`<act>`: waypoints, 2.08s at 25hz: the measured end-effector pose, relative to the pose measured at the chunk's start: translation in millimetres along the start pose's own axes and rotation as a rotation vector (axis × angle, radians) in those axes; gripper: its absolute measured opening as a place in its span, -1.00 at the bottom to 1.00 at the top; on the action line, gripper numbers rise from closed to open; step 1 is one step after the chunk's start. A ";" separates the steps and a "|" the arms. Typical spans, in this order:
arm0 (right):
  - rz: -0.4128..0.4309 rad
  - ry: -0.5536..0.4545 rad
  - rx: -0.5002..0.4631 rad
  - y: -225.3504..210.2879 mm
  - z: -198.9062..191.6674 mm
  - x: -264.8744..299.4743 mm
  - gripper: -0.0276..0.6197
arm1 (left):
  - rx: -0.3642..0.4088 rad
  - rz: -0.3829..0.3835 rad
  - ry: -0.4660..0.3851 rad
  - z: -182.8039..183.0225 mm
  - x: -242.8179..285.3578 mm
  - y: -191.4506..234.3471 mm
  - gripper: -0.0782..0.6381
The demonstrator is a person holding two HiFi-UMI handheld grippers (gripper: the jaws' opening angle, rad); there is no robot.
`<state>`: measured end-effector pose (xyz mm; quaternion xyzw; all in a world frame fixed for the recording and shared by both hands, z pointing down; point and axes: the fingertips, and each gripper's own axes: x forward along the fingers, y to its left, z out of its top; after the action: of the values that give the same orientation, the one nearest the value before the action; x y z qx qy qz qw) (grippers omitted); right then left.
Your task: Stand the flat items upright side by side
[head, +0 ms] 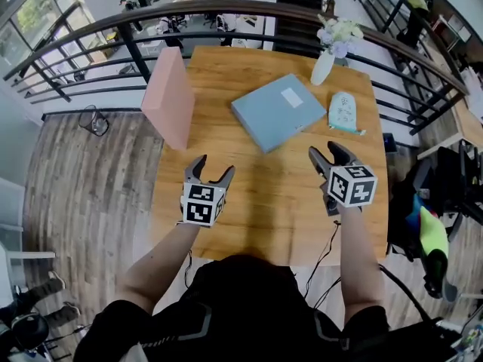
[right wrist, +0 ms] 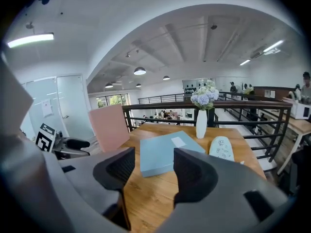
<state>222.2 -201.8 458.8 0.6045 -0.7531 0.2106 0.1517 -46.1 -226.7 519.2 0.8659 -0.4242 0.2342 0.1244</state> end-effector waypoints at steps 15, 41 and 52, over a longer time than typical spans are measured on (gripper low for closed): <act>0.056 0.036 0.156 -140.3 -39.0 87.7 -0.02 | 0.015 0.014 0.157 -6.8 113.4 -71.8 0.15; 0.436 0.189 -0.180 -209.4 -85.8 239.6 0.29 | -0.042 0.049 0.305 -46.1 204.0 -76.4 0.15; 0.366 0.229 -0.347 -176.1 -108.2 216.6 -0.06 | -0.015 0.100 0.350 -59.1 188.7 -60.2 -0.06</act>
<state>342.6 -362.7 680.6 0.3954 -0.8526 0.1696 0.2966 84.0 -293.2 665.5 0.7889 -0.4401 0.3841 0.1910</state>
